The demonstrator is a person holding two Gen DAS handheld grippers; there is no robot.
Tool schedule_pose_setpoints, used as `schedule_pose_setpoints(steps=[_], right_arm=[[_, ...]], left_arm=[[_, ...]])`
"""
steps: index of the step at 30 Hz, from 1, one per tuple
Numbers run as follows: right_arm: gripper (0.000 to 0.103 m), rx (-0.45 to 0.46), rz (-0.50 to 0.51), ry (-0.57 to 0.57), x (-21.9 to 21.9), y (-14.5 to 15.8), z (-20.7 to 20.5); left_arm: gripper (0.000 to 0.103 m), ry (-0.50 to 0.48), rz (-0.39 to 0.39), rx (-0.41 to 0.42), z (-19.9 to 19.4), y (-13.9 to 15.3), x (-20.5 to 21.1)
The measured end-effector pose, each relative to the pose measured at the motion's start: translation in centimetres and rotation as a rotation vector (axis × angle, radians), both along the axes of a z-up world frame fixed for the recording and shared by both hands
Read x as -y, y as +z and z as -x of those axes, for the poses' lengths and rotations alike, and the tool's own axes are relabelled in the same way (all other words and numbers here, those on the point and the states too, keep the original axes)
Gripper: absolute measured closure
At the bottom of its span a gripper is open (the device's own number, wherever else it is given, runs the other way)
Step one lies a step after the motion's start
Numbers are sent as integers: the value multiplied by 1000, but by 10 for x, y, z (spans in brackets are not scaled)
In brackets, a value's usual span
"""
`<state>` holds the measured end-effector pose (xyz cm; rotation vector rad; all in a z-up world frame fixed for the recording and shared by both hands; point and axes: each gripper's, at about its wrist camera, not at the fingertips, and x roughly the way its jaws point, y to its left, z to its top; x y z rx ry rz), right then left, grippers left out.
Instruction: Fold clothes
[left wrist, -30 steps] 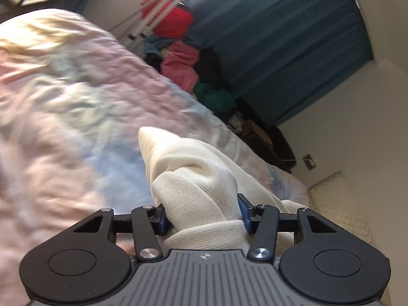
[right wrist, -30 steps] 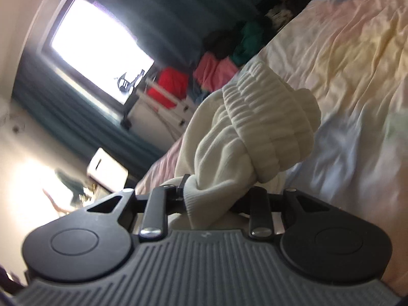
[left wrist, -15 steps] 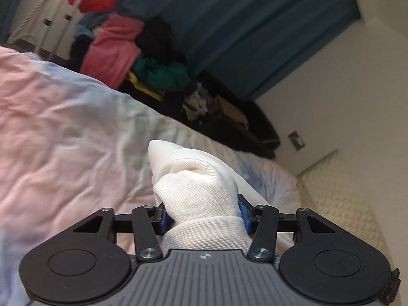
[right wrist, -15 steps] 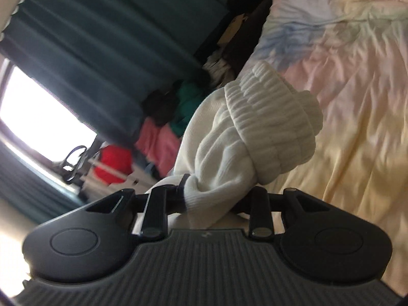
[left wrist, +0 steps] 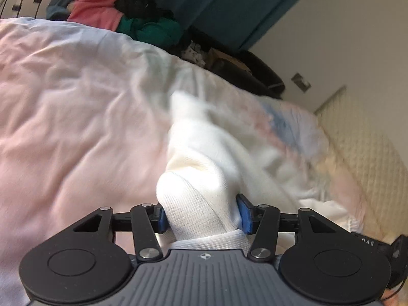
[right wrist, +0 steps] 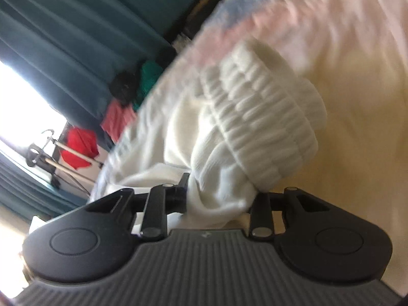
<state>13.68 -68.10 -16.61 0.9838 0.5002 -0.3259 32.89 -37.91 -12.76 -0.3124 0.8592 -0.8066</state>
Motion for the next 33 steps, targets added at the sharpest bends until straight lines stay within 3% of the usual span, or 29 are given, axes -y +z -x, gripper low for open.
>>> schedule_pose_setpoints(steps=[2, 5, 6, 8, 13, 18, 21, 25, 29, 33], right_arm=[[62, -21, -11, -6, -7, -10, 8], [57, -81, -43, -36, -7, -1, 13], [57, -100, -53, -38, -6, 6, 15], [57, -156, -34, -45, -9, 26, 23], [57, -218, 106, -39, -22, 83, 56], [57, -174, 231, 15, -44, 144, 88], [53, -135, 288, 49, -66, 180, 109], [18, -50, 354, 90, -97, 224, 133], [19, 29, 419, 101, -134, 255, 166], [19, 45, 540, 94, -171, 271, 191]], left_arm=[[42, -6, -17, 36, 10, 2, -4], [31, 8, -108, 88, 27, 30, 3], [24, 7, -140, 96, 32, 39, 5], [24, 7, -195, 116, 42, 59, 7], [14, -35, -212, 233, 88, 122, 0], [2, -49, -210, 348, 146, 189, -13], [0, -56, -198, 400, 179, 221, -23], [0, -50, -214, 452, 222, 257, -41], [0, -24, -213, 499, 266, 280, -66], [0, 5, -204, 522, 306, 286, -95]])
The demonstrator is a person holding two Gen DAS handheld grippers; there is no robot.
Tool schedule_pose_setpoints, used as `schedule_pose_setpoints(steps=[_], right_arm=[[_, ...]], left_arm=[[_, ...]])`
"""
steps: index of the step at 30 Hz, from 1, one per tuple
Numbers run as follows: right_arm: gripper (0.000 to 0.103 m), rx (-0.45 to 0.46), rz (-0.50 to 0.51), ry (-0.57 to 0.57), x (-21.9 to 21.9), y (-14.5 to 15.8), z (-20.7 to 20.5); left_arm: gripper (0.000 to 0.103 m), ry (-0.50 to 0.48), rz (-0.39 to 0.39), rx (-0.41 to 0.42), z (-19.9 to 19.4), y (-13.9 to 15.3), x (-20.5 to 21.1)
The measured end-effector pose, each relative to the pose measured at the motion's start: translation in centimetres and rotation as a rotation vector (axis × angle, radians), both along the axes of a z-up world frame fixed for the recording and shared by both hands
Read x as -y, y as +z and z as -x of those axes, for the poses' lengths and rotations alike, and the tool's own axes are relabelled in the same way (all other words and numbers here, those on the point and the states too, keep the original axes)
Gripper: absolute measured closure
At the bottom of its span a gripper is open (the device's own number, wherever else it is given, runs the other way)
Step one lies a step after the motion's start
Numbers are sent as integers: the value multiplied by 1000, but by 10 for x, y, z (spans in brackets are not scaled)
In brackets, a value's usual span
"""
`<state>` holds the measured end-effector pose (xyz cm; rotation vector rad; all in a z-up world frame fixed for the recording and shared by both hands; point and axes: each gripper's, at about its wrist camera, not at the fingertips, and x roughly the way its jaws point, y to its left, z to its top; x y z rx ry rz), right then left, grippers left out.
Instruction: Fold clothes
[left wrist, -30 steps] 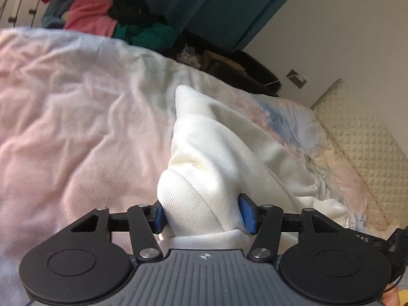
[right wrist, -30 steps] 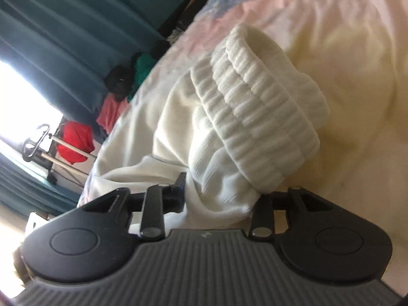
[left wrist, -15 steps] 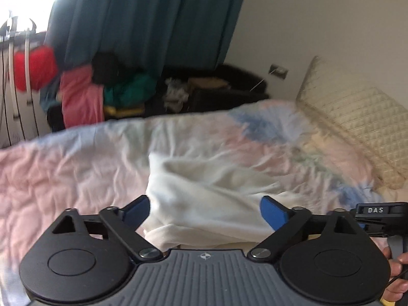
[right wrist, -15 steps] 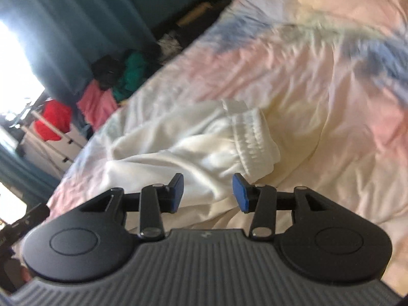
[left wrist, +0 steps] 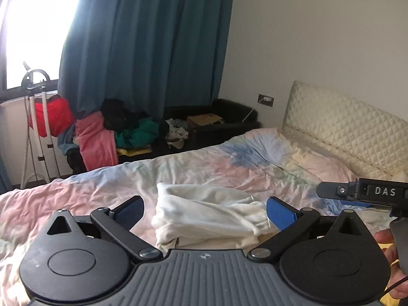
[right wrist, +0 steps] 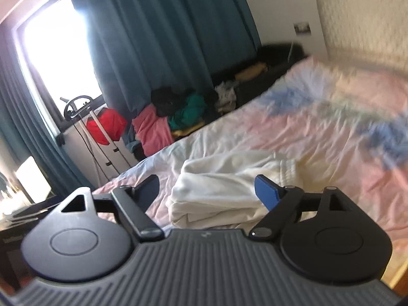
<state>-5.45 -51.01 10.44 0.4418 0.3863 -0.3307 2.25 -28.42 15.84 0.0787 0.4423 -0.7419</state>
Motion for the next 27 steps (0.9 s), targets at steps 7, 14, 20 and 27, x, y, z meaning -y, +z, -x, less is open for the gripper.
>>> schedule_pose_setpoints(steps=[7, 14, 20, 27], right_arm=[[19, 13, 114, 33, -51, -10, 33], [19, 27, 138, 56, -84, -38, 48], [19, 38, 210, 57, -111, -57, 50], [19, 22, 246, 51, -130, -86, 41]], left_arm=[[0, 32, -1, 52, 52, -10, -42], [0, 76, -28, 134, 84, -24, -69], [0, 111, -12, 143, 90, -38, -89], [0, 137, -20, 145, 86, -62, -102]])
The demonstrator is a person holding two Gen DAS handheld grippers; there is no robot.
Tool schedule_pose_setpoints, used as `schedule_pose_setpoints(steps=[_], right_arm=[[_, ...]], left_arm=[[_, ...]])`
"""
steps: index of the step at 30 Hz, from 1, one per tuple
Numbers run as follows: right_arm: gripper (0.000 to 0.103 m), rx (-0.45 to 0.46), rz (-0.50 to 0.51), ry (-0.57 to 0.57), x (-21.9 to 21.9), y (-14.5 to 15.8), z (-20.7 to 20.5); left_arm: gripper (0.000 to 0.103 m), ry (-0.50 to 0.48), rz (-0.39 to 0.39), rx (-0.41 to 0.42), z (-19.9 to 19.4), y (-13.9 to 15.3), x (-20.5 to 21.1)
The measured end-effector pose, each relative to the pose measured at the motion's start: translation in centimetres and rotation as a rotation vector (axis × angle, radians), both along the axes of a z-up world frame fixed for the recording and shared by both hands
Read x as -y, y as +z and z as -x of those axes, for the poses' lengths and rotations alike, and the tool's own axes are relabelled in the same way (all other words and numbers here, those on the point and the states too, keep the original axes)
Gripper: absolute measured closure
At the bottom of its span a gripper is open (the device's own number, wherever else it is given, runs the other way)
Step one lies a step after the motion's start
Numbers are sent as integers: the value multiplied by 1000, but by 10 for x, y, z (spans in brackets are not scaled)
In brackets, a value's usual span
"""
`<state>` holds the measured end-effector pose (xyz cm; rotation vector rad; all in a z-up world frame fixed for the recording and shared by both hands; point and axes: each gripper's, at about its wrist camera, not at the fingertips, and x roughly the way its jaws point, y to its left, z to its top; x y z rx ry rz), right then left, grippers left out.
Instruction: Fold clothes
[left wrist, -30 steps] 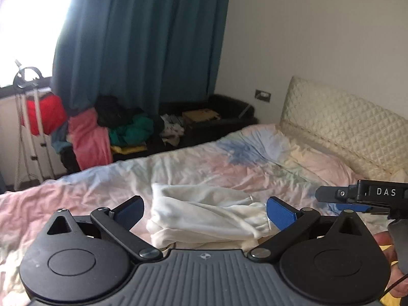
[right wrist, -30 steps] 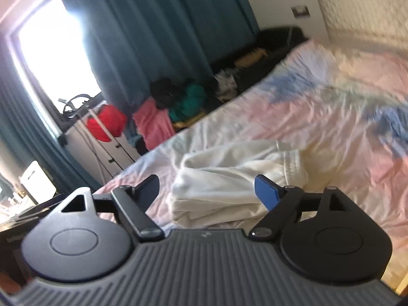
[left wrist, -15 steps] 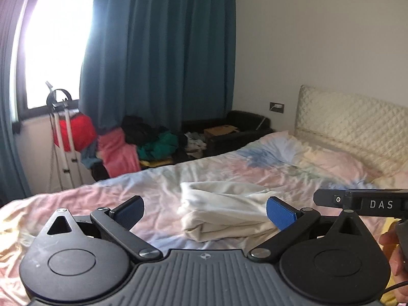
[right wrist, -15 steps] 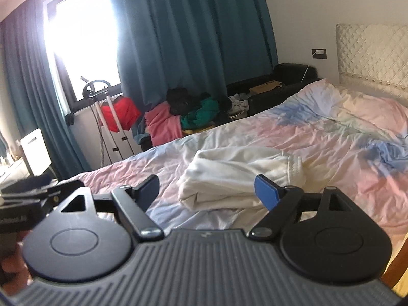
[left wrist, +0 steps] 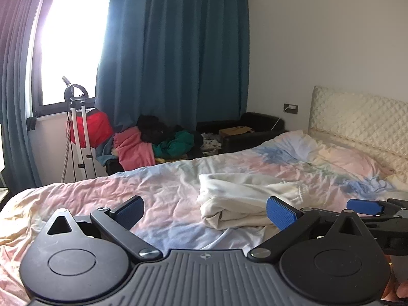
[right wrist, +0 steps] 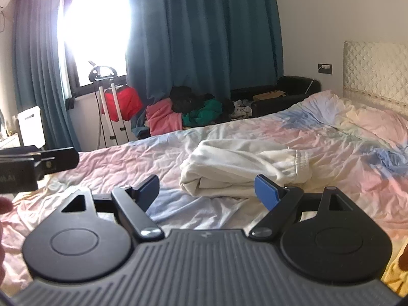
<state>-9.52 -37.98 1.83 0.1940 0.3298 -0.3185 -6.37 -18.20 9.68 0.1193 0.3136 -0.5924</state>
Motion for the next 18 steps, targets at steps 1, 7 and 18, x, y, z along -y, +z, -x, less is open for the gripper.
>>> schedule_pose_setpoints(steps=[1, 7, 18], right_arm=[[19, -2, 1, -2, -1, -4, -1], [19, -19, 38, -20, -10, -28, -11], [19, -20, 87, -78, -19, -35, -17]], left_arm=[[0, 4, 2, 1, -1, -4, -1], [0, 17, -2, -19, -8, -28, -7], [0, 13, -20, -2, -13, -44, 2]])
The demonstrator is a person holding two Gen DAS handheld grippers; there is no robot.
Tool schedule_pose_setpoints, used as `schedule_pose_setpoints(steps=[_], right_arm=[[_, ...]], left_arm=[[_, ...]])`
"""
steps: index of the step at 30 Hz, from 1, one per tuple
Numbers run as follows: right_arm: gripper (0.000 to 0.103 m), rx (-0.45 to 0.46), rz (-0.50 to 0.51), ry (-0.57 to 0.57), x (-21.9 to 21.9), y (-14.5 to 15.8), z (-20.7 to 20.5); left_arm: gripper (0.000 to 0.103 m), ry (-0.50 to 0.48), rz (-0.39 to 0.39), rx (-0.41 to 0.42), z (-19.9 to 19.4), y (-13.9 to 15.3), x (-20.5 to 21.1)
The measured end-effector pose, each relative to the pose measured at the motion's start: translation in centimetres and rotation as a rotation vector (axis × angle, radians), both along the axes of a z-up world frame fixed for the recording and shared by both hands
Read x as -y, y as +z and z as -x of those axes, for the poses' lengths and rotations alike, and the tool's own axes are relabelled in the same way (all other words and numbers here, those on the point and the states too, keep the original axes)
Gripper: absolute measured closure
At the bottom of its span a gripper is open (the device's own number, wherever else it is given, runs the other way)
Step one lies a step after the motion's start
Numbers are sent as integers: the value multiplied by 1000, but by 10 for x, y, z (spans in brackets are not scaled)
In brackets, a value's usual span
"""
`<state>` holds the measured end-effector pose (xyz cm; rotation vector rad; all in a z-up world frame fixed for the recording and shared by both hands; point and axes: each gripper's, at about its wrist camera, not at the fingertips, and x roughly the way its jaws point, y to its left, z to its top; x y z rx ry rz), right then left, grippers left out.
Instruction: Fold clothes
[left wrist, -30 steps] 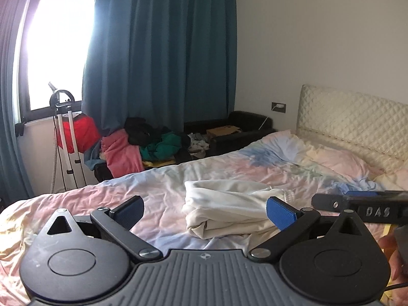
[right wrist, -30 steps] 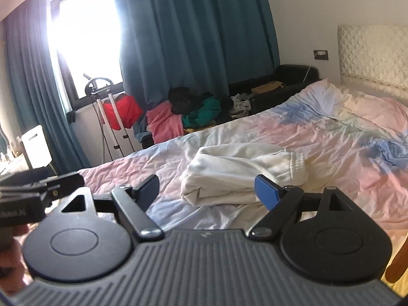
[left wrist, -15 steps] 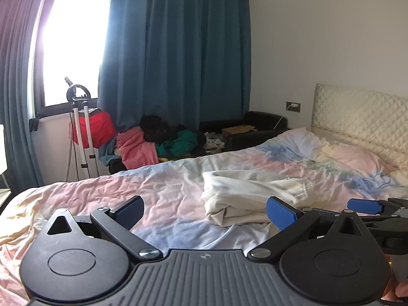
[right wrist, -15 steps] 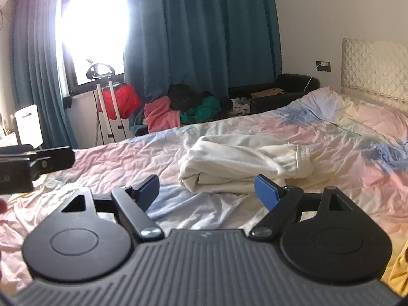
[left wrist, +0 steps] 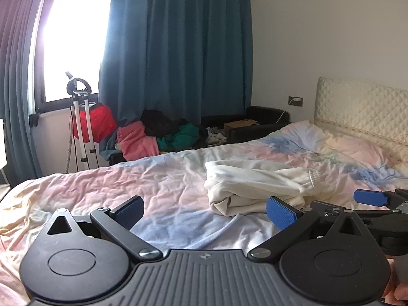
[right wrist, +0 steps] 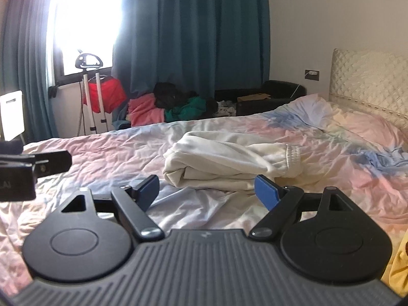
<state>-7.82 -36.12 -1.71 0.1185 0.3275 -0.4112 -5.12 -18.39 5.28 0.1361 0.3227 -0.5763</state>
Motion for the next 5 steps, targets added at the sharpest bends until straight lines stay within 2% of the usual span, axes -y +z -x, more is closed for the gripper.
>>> schedule_pose_setpoints(steps=[5], right_arm=[[20, 0, -13, -5, 3, 0, 0]], left_arm=[[0, 1, -16, 7, 3, -3, 4]])
